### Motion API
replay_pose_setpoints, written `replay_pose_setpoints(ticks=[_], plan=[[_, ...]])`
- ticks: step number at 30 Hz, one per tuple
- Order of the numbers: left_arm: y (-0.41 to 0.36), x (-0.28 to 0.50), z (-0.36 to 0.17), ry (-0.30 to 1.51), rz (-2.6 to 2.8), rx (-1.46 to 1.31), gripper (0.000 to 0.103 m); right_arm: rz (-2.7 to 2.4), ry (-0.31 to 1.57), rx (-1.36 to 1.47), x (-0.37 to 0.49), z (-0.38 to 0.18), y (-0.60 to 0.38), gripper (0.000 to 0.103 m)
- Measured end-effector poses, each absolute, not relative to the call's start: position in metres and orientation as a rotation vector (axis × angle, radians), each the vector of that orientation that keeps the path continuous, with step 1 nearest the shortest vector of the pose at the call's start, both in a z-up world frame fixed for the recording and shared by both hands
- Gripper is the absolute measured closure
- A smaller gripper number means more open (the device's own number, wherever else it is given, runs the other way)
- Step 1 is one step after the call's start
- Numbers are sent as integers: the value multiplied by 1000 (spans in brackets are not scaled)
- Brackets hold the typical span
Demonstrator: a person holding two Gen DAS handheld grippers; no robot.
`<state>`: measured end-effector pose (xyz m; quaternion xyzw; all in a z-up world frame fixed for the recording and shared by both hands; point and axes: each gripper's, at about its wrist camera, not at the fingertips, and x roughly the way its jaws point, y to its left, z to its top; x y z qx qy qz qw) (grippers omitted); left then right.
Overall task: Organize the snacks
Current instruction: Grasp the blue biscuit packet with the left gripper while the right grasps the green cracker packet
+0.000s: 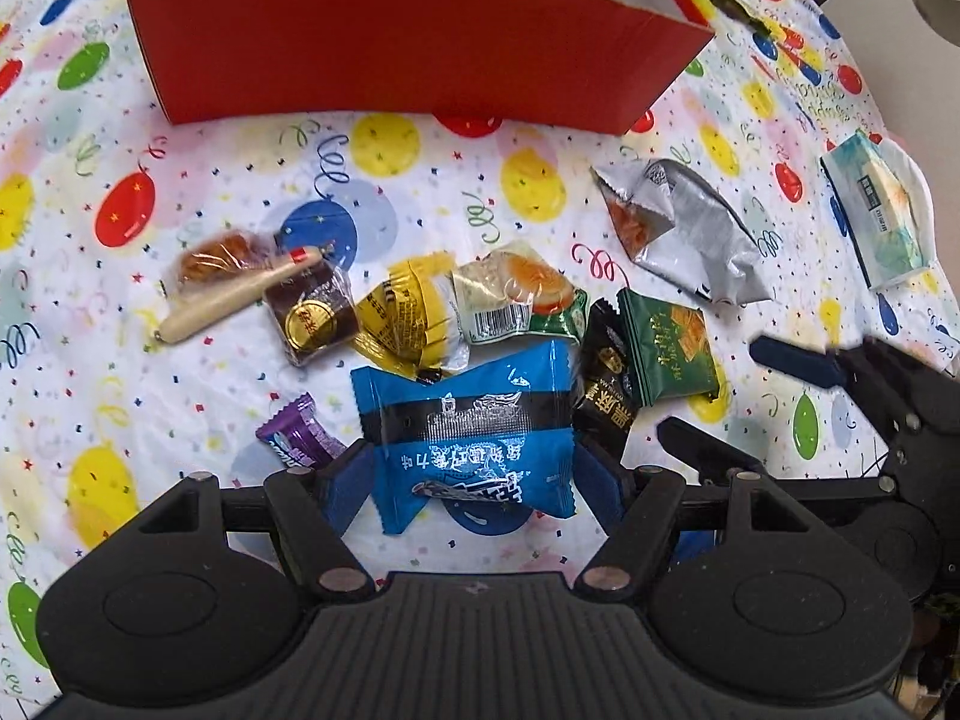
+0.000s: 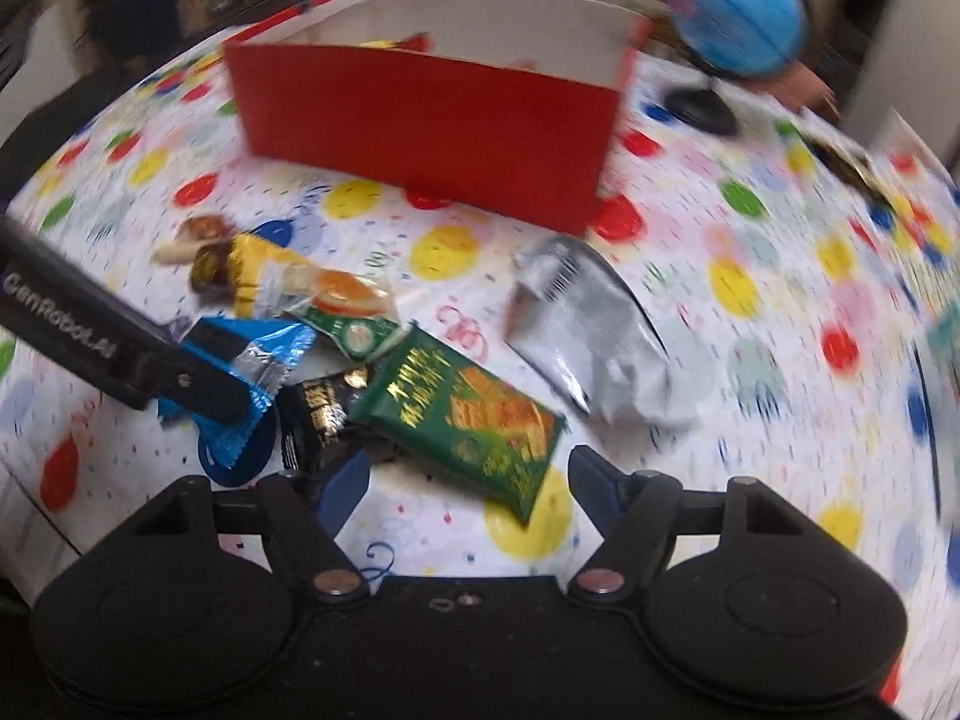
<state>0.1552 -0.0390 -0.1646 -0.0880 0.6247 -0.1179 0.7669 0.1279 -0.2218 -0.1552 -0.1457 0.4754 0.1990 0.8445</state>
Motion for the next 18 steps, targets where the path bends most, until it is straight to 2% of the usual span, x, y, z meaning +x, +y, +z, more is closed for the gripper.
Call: replay_pose_setpoints(ticks=[6, 13, 15, 18], plan=[[-41, 158, -168, 1371, -286, -195, 31, 583, 984, -465, 144, -157, -207, 30], [-37, 163, -171, 1386, -286, -229, 31, 689, 998, -555, 163, -160, -195, 24], [-37, 164, -172, 1388, -286, -231, 32, 698, 1018, -557, 166, -164, -194, 25], [-35, 164, -172, 1384, -291, -245, 32, 717, 1037, -535, 165, -166, -197, 35]])
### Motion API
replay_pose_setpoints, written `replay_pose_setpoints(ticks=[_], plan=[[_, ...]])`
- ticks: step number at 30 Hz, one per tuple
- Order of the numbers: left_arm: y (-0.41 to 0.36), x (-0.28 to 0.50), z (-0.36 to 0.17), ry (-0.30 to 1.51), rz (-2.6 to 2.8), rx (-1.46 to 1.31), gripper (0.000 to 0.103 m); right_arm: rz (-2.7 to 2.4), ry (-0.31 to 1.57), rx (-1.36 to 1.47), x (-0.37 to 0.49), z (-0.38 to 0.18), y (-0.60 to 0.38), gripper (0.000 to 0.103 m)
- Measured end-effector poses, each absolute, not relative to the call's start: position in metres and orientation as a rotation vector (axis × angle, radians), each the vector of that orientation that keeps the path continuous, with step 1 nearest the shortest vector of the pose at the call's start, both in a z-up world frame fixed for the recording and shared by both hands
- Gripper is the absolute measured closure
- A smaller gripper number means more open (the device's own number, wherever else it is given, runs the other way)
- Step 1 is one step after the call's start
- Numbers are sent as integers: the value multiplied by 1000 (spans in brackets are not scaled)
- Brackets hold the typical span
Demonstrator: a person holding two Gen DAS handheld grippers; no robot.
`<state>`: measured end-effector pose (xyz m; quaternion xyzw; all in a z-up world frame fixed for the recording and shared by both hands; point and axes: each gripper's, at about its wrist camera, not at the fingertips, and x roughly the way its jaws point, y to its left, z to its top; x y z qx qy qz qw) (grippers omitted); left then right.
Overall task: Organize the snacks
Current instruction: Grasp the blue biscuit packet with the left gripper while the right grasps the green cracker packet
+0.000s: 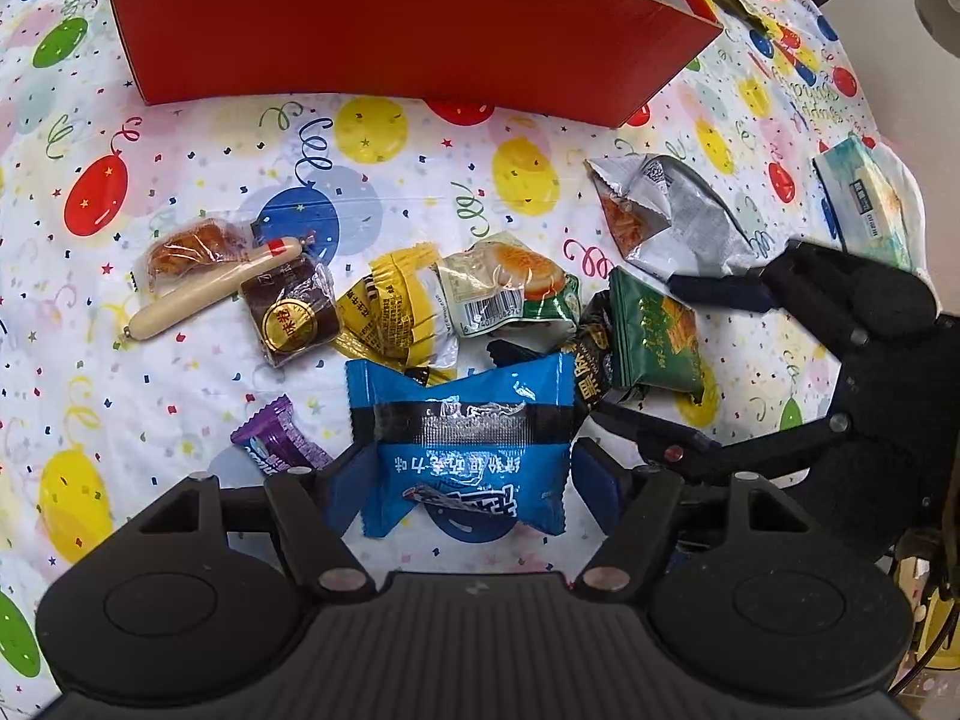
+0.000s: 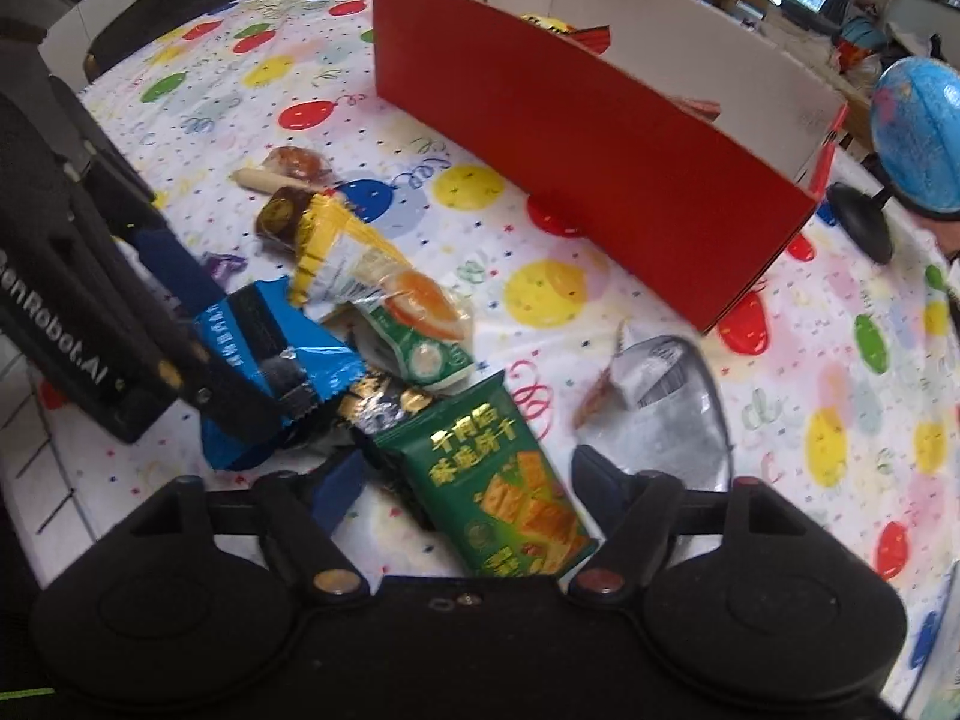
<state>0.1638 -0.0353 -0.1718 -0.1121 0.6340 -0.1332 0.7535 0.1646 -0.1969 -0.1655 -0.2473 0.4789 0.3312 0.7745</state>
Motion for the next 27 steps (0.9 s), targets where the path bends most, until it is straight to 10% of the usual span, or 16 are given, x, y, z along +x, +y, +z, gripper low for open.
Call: replay_pose_setpoints(ticks=[12, 27], plan=[[-36, 157, -165, 1343, -256, -215, 49, 590, 988, -443, 142, -159, -214, 71], [-27, 137, -151, 1288, -188, -231, 56, 298, 898, -201, 112, -140, -249, 92]])
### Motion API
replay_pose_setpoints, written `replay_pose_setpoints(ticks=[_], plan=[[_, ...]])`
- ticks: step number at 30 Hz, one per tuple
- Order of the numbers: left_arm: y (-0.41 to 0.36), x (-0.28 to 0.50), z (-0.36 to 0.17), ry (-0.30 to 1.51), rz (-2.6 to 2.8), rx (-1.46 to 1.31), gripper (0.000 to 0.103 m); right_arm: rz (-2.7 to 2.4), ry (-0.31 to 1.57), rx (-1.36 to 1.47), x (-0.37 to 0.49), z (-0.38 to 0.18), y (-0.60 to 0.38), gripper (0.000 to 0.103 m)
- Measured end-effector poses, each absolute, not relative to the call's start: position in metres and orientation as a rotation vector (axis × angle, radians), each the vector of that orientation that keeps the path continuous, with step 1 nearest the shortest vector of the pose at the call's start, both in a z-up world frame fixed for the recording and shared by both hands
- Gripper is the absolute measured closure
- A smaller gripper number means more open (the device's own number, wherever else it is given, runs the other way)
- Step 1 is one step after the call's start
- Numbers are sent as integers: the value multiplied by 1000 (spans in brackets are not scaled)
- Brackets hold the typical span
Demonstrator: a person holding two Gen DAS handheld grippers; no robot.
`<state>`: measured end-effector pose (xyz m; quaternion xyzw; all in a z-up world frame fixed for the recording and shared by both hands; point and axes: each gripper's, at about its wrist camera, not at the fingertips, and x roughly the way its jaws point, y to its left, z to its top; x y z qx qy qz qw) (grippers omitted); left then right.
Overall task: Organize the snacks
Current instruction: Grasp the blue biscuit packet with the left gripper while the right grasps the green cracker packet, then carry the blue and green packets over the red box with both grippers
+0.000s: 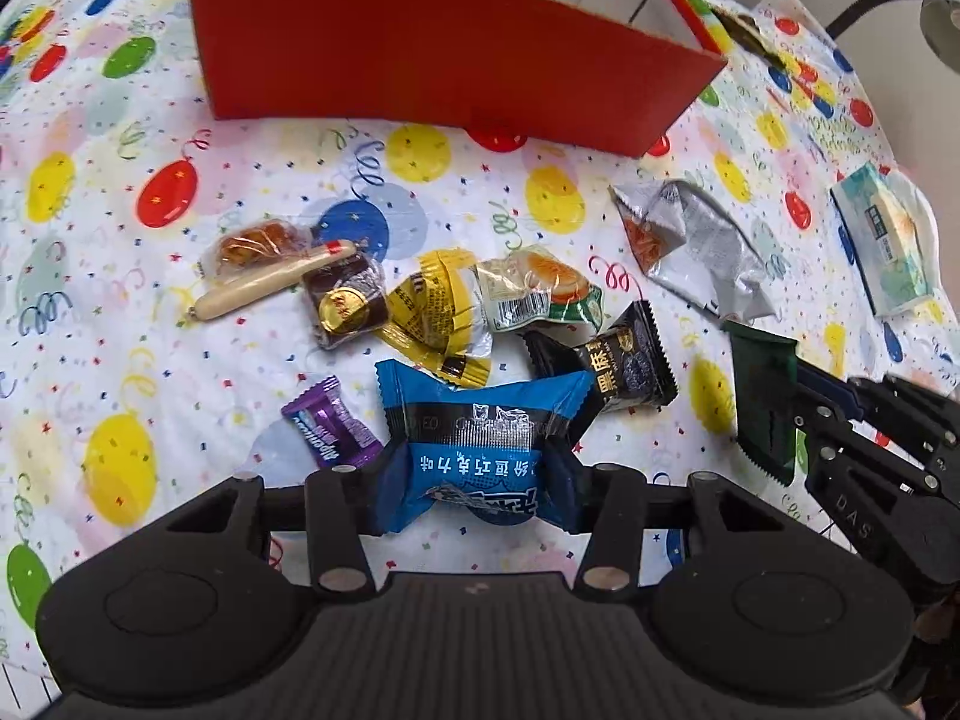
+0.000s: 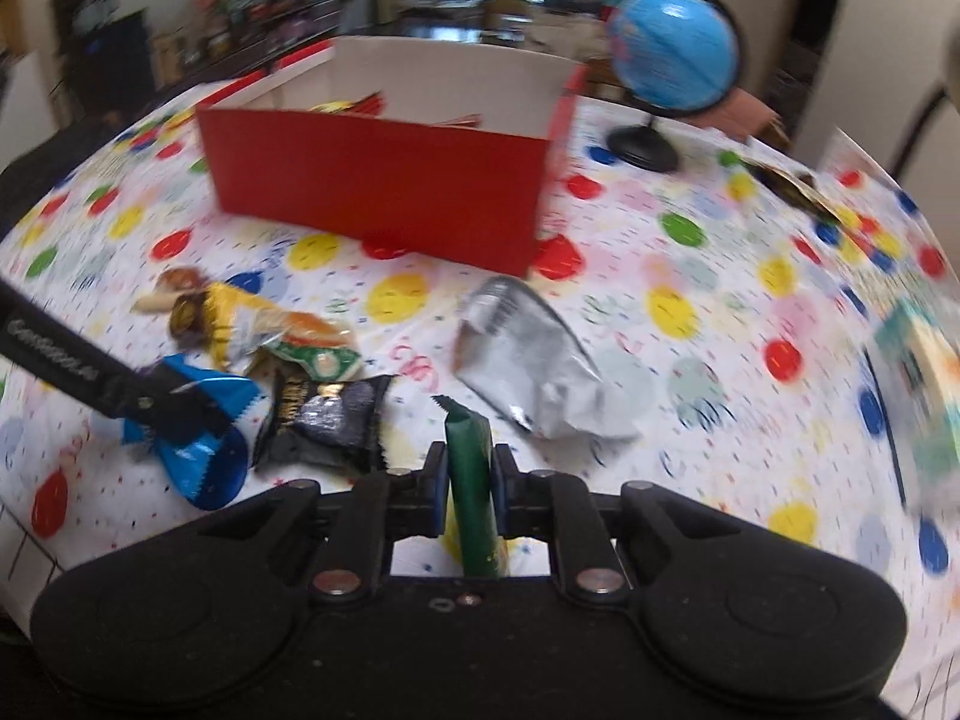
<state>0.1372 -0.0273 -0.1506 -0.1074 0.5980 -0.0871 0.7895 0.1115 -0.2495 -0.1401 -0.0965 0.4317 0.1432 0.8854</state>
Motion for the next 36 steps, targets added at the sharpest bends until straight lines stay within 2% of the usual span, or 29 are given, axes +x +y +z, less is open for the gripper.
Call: replay_pose_setpoints(ticks=[10, 18, 36], plan=[[-24, 121, -106, 1176, -189, -244, 56, 244, 863, -15, 96, -115, -267, 93], [-18, 123, -70, 1081, -189, -246, 56, 275, 782, 62, 96, -74, -260, 94], [-1, 189, -7, 909, -173, -189, 56, 299, 613, 83, 174, 0, -222, 93]])
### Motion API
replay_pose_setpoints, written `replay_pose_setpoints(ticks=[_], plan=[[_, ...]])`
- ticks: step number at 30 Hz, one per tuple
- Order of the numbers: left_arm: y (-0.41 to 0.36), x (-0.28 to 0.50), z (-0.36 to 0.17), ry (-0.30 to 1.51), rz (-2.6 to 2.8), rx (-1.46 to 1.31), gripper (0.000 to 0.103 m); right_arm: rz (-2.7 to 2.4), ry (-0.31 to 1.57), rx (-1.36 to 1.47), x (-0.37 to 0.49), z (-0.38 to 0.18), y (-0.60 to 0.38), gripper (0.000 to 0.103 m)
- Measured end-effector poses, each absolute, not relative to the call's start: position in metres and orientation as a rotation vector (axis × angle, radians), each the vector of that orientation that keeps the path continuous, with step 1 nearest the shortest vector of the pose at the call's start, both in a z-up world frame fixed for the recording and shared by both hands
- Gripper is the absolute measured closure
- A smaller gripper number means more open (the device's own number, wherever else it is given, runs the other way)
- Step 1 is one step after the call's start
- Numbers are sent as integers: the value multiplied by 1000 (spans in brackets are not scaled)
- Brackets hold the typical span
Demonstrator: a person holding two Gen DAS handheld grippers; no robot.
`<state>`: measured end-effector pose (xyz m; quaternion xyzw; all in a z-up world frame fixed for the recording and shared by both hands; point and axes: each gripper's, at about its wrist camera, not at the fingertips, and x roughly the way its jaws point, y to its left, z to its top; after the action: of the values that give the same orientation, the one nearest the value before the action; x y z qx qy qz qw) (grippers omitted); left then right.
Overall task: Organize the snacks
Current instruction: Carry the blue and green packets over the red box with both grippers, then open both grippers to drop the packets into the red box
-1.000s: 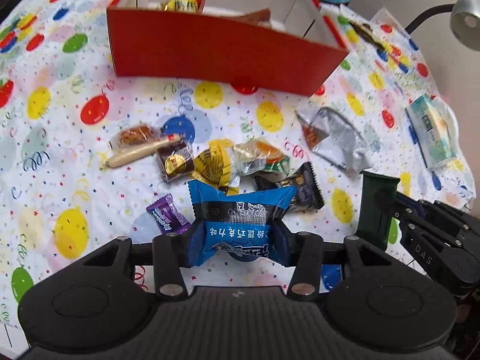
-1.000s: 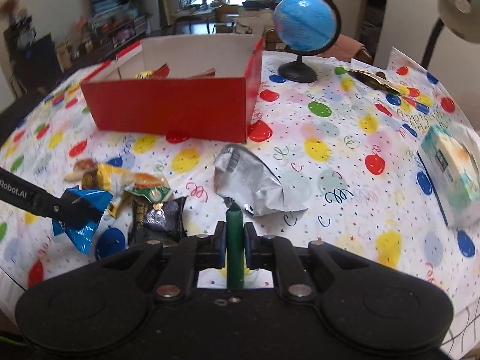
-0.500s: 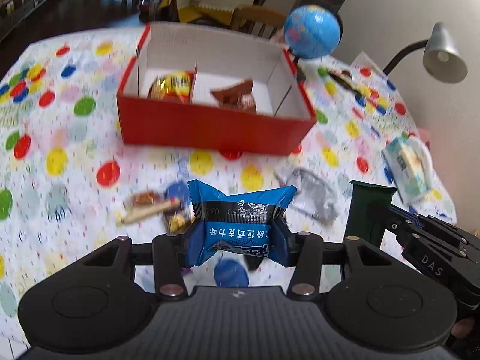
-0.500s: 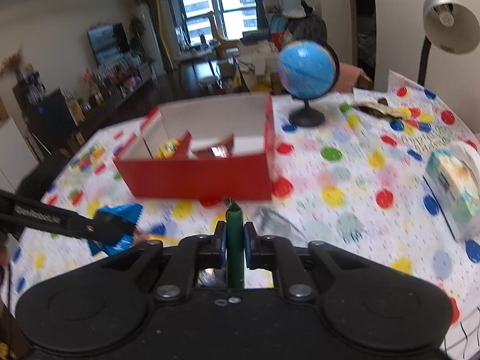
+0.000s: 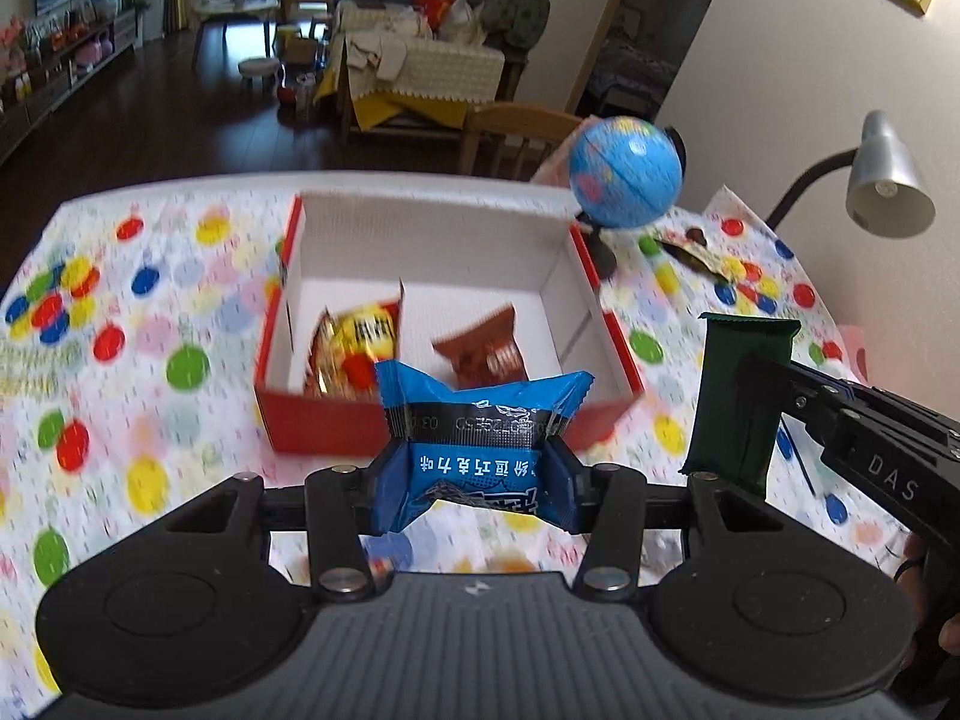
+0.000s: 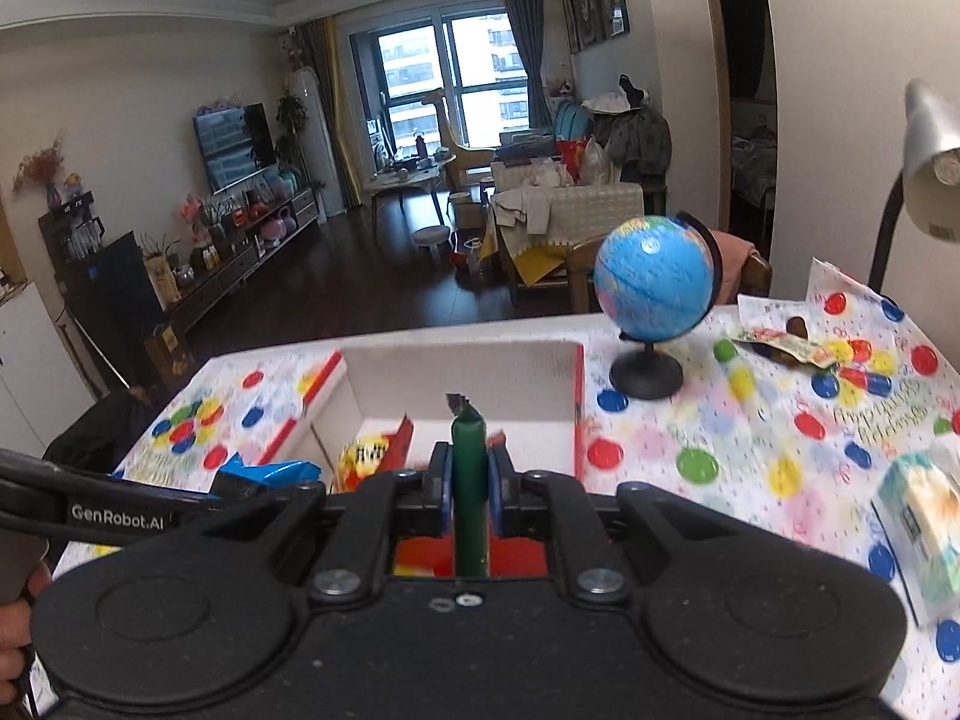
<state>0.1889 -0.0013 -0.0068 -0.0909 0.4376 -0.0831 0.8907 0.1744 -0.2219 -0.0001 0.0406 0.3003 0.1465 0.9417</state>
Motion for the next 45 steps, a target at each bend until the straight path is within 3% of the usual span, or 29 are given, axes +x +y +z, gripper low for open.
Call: replay_pose_setpoints(ticks=[10, 24, 45], plan=[[17, 249, -7, 890, -119, -155, 56, 259, 640, 77, 232, -9, -201, 93], [20, 319, -58, 973, -78, -62, 56, 194, 751, 20, 291, -59, -177, 93], [10, 336, -114, 1082, -104, 29, 55, 186, 877, -18, 301, -105, -165, 92]])
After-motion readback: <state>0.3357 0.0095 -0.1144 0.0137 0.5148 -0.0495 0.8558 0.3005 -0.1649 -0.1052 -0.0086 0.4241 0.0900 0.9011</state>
